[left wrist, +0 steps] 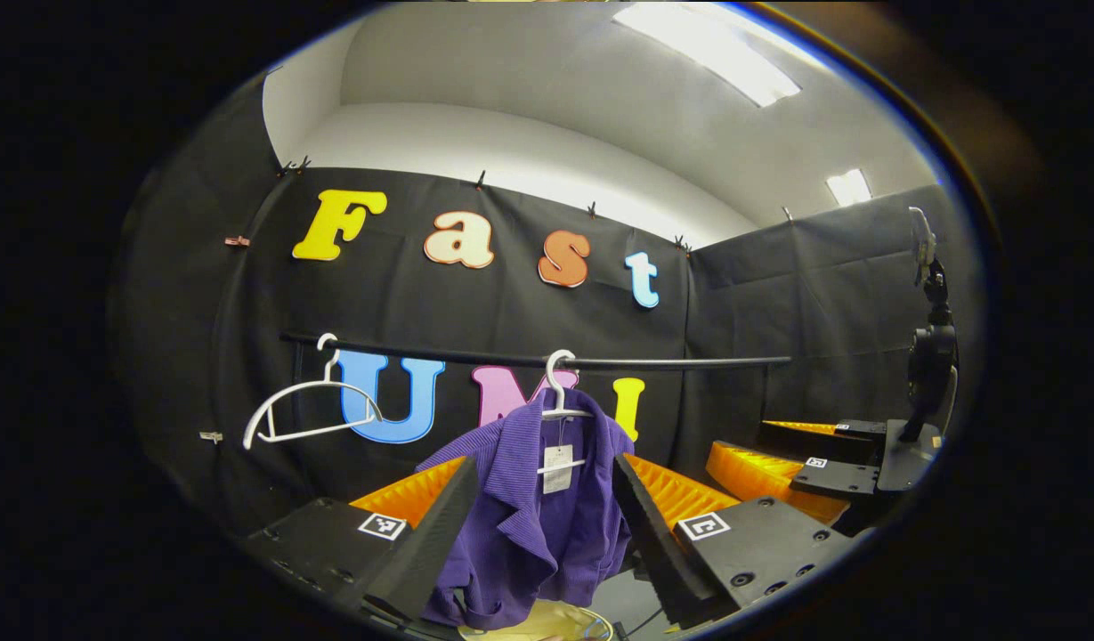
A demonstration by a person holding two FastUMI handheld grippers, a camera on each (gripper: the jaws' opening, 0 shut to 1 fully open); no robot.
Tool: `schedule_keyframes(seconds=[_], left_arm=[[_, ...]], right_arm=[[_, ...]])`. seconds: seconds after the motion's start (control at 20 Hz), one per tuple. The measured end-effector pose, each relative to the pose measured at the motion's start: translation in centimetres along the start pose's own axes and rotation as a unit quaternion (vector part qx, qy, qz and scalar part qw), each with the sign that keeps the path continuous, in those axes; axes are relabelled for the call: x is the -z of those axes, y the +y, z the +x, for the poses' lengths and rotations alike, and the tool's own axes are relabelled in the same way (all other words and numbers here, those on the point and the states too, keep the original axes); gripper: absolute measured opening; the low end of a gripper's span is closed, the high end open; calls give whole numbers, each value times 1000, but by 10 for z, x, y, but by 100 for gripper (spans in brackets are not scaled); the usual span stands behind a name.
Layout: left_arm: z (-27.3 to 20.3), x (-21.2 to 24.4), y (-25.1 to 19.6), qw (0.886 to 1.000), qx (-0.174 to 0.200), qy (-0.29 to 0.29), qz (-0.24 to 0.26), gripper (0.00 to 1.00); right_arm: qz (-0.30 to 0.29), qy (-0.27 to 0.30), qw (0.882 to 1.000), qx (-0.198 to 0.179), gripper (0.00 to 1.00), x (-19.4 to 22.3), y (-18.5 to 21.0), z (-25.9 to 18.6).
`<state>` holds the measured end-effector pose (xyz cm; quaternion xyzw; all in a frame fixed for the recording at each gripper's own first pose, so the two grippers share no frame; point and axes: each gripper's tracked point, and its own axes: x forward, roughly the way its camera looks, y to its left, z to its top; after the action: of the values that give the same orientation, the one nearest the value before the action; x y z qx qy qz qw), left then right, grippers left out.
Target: Grasp the clothes on the hanger with both hands and then place them into the laundry hamper below.
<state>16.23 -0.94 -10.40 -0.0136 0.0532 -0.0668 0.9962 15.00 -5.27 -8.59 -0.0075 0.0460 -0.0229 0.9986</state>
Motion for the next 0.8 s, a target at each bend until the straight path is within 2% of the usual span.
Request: schedule_keyframes(seconds=[0.25,0.55,0.8], left_arm=[[39,39,0,999,-28,7,17,95],[77,87,18,996,-82,35,-3,95],[109,128,23,992,-104,74,-24,94]], right_arm=[[10,17,999,-29,99,34,-10,48],[0,43,997,-58,97,79,-17,98],[-4,76,995,-68,97,122,-21,139]])
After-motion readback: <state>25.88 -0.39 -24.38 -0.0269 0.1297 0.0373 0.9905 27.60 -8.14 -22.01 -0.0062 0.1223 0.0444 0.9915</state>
